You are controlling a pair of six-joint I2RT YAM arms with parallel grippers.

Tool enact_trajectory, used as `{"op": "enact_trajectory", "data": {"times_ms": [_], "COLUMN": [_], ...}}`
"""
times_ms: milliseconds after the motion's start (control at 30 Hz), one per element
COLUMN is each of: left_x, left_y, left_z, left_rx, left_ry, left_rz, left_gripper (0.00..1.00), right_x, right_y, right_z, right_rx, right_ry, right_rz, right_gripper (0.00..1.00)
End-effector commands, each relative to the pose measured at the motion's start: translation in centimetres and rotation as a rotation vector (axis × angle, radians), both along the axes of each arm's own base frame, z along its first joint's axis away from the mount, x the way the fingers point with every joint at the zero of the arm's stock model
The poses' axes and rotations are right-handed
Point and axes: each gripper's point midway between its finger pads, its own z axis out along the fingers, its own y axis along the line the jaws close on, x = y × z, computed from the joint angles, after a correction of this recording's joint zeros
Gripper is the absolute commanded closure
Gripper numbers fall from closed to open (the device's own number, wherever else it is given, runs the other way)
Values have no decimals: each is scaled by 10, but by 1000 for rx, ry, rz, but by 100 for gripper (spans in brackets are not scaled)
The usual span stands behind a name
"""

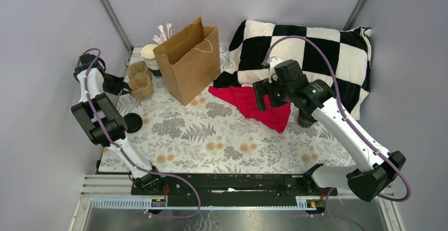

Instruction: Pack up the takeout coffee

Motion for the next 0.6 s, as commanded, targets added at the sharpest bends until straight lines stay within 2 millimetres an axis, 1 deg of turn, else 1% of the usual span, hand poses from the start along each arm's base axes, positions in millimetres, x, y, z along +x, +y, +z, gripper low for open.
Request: {"op": "enact_trajectory", "data": {"times_ms": [0,33,133,267,333,367,400,467,533,567], "left_x": [4,2,-2,-8,-12,-13,-15,-17,-23,-26], "left_y": [-1,-2,0,2,2,-1,-3,-9,-23,-30], "left_z": [4,1,-3,-1,3,7,10,17,12,9], "left_rx": [-21,-22,-11,21,33,36,30,4,-65,-99], "left_ry": [-30,-20,0,10,12,2,-11,-34,-24,-11], "left_rz": [-42,-47,-62,-67,-54,-44,-29,29,102,135], "left_gripper": [94,93,86,73,62,50,45,42,46,46], "right_x": [-1,0,0,0,1,1,0,1,1,1], "right_y": [3,3,3,4,4,4,3,3,4,5], "right_z": [10,10,10,9,9,10,9,9,9,9], "right_rx": [19,18,18,18,18,18,16,14,16,17], "right_ry": [-40,-41,-42,-38,-37,-38,-37,-36,-36,-36], "right_rz": [18,16,16,17,16,15,15,13,15,15], "right_gripper": [0,0,0,0,0,0,0,1,0,0]}}
